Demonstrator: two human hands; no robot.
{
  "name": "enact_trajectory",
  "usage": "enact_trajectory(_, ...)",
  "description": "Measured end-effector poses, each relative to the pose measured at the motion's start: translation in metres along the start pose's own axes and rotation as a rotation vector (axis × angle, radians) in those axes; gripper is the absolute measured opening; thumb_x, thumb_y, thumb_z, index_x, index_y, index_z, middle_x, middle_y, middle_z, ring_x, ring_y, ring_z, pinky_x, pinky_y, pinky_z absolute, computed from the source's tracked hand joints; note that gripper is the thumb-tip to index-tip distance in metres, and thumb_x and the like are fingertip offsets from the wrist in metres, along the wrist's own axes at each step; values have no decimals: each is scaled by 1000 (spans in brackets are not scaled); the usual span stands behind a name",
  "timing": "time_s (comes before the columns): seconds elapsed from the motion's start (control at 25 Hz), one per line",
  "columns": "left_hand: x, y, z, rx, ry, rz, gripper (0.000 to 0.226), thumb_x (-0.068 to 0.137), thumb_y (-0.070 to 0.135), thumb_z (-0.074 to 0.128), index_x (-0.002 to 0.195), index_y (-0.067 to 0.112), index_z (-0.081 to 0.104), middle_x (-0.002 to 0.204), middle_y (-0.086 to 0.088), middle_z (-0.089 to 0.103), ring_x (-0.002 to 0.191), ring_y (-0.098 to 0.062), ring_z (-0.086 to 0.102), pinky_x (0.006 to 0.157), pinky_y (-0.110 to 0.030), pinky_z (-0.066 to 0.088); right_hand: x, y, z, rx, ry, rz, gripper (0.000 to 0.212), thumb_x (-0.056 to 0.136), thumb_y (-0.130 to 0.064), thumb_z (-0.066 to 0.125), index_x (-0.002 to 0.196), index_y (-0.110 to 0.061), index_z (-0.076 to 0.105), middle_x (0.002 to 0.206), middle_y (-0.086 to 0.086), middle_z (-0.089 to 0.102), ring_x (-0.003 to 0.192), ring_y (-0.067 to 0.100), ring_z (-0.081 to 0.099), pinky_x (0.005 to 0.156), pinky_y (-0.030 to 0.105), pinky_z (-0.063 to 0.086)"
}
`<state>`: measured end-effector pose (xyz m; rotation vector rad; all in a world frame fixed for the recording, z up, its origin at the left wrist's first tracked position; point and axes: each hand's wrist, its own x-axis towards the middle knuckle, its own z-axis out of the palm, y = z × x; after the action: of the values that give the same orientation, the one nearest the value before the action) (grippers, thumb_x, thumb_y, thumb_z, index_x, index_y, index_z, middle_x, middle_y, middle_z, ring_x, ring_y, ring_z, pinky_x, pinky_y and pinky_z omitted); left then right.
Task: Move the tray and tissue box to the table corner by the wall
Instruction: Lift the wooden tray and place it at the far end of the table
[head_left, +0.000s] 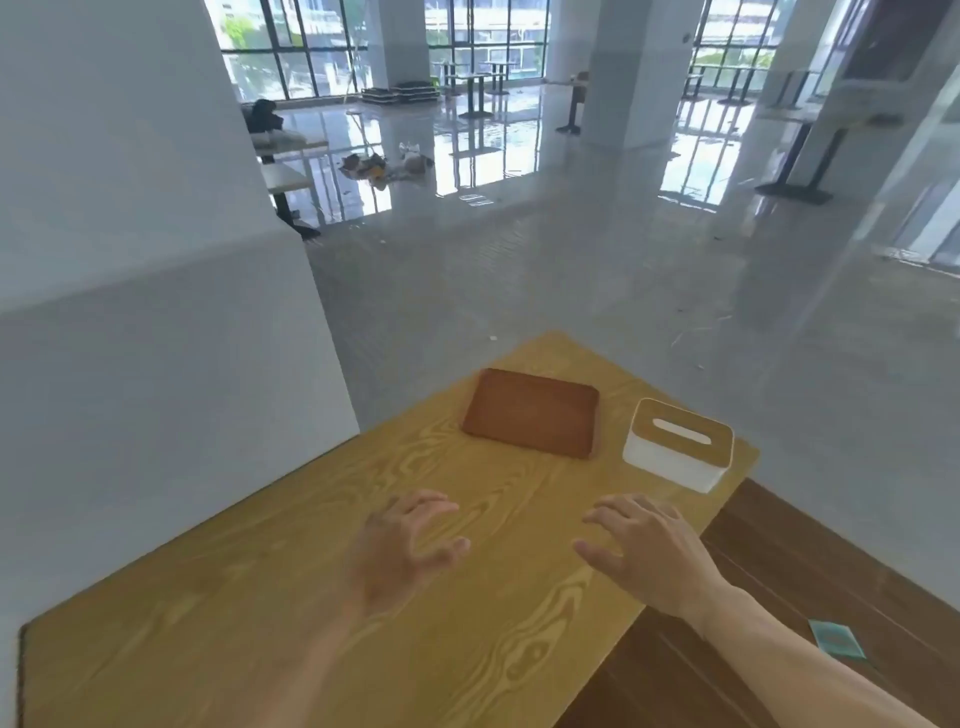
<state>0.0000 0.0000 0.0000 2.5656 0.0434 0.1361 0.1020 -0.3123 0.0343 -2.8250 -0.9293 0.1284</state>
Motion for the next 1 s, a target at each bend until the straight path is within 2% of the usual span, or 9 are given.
enact_trajectory(0.16, 33, 24, 12, -1, -43, -22, 66, 80, 83, 41, 122, 37, 64, 127, 28, 52, 124, 3, 46, 108, -34, 37, 12, 37, -2, 5, 10, 8, 54, 95, -68, 37, 132, -35, 59, 144, -12, 54, 137, 10, 42, 110, 36, 32)
enact_trajectory(0.32, 76, 54, 21, 26, -64, -55, 65, 80, 77, 42, 124, 34, 63, 131, 22, 54, 123, 3, 47, 101, -26, 36, 37, 81, -12, 28, -4, 0, 55, 95, -67, 36, 133, -33, 59, 143, -11, 55, 135, 11, 44, 111, 36, 35)
enact_trajectory(0.56, 141, 91, 44, 203, -147, -109, 57, 87, 70, 46, 129, 34, 59, 138, 18, 54, 126, -3, 48, 101, -33, 41, 74, 154, -27, 48, -58, -14, 52, 97, -63, 38, 132, -30, 58, 141, -10, 58, 131, 14, 48, 107, 38, 39)
enact_trajectory(0.68, 167, 96, 55, 245, -198, -141, 53, 90, 66, 48, 129, 33, 59, 139, 14, 54, 128, -7, 48, 105, -37, 38, 90, 177, -23, 51, -92, -7, 52, 97, -62, 39, 134, -30, 58, 141, -9, 58, 130, 16, 49, 107, 40, 40)
enact_trajectory(1.0, 210, 65, 73, 317, -332, -212, 56, 89, 68, 45, 130, 31, 58, 139, 11, 54, 128, -12, 47, 106, -40, 39, 142, 193, 12, 52, -222, -13, 53, 98, -61, 37, 135, -29, 56, 138, -6, 59, 129, 17, 49, 102, 40, 42)
